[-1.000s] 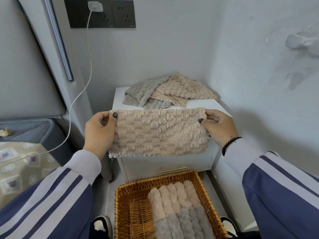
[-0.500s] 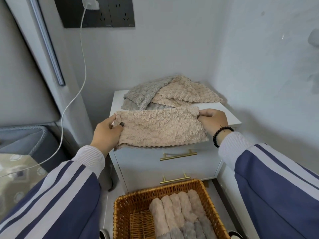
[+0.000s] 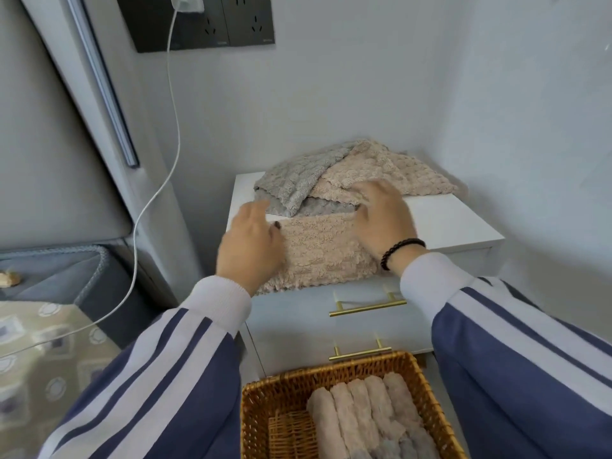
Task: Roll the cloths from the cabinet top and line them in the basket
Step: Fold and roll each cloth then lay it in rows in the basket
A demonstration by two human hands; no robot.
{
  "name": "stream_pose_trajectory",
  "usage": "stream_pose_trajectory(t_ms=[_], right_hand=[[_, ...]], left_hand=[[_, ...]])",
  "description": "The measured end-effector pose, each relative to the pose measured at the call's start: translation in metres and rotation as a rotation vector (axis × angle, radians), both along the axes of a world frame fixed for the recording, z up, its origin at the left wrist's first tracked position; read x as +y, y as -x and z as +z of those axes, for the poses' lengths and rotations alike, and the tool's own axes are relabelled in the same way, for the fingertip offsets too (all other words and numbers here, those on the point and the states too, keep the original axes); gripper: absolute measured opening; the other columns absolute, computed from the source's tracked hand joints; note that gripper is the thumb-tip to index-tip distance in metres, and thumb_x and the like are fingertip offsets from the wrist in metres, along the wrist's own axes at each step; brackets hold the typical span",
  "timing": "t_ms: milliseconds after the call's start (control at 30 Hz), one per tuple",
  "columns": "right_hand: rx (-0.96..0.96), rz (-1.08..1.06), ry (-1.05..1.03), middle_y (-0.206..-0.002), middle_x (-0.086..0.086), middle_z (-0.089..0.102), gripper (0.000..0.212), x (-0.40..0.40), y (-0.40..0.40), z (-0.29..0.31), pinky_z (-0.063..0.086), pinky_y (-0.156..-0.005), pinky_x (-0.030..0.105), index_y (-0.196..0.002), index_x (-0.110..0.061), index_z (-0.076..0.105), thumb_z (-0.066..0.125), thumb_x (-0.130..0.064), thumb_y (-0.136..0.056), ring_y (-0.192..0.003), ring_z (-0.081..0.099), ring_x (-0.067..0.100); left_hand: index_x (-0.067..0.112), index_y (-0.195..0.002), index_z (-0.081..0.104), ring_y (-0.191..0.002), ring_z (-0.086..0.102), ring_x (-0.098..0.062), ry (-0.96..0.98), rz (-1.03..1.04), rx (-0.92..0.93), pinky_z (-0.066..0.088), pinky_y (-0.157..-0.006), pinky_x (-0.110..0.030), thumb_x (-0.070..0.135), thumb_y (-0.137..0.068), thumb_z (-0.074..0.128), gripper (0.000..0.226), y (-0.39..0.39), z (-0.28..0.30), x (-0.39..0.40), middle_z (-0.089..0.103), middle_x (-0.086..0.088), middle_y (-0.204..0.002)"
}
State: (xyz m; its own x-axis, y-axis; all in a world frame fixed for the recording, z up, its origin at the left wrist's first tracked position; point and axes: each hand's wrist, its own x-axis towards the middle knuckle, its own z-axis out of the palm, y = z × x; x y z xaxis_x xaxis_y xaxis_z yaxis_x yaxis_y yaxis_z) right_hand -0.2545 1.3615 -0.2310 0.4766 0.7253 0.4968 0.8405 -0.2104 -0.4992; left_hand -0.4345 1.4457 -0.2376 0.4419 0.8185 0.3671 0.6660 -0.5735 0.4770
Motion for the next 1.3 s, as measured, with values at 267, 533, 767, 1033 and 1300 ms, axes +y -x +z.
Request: stream_pose_trajectory(t_ms=[267,533,767,1033,1300], right_hand=[[-0.244,0.223,0.465,-0.153,0.004,0.033,0.048,0.031,0.024,-0.032,0.020,-0.116,0.043,-0.145,-0.015,0.035,0.027,-0.030,-0.101,-0.143,0.025,0.021],[-0.119,0.005,0.696,-0.161,-0.004,0.003,0.075,0.011,-0.028,-0.035,0.000,-0.118,0.051,-0.153,-0.028,0.006,0.015,-0.067,-0.091,-0.148,-0.002,0.017],[0.165,0.005,0.402,-0.120,0.006,0.057,0.039,-0.005,-0.045,-0.022,0.046,-0.082,0.033,-0.124,-0.016,0.049,0.055,-0.039,-0.093,-0.096,0.056,0.022],[0.402,0.025,0.086,-0.135,0.001,0.052,0.042,-0.038,-0.043,0.004,0.039,-0.086,0.024,-0.122,-0.019,0.056,0.070,-0.010,-0.083,-0.127,0.047,0.019],[0.753,-0.039,0.214,-0.117,-0.001,0.063,0.075,-0.094,-0.038,0.035,0.054,-0.080,0.027,-0.121,-0.007,0.061,0.089,-0.030,-0.054,-0.101,0.060,0.015]], left_hand=[[0.016,-0.154,0.016,-0.149,0.006,-0.024,0.064,-0.113,0.457,0.007,-0.121,-0.041,0.037,-0.102,0.018,0.056,-0.028,-0.031,0.020,0.013,-0.008,-0.161],[0.019,-0.155,0.008,-0.149,-0.001,-0.024,0.153,-0.082,0.516,0.001,-0.121,-0.047,0.059,-0.094,0.007,0.072,-0.001,-0.036,0.049,0.003,-0.004,-0.162],[0.017,-0.147,0.034,-0.139,0.028,-0.028,0.137,0.036,0.239,0.024,-0.114,-0.050,0.038,-0.100,0.036,0.051,0.008,-0.029,0.042,0.032,-0.006,-0.152],[0.002,-0.090,0.065,-0.075,0.060,-0.025,0.377,0.013,-0.041,0.048,-0.064,-0.032,0.029,-0.080,0.076,0.031,0.037,-0.008,0.035,0.065,-0.010,-0.081],[0.004,-0.099,0.071,-0.088,0.071,-0.028,0.855,-0.130,-0.537,0.058,-0.084,-0.043,0.003,-0.079,0.073,0.020,0.070,0.032,-0.013,0.073,-0.016,-0.098]])
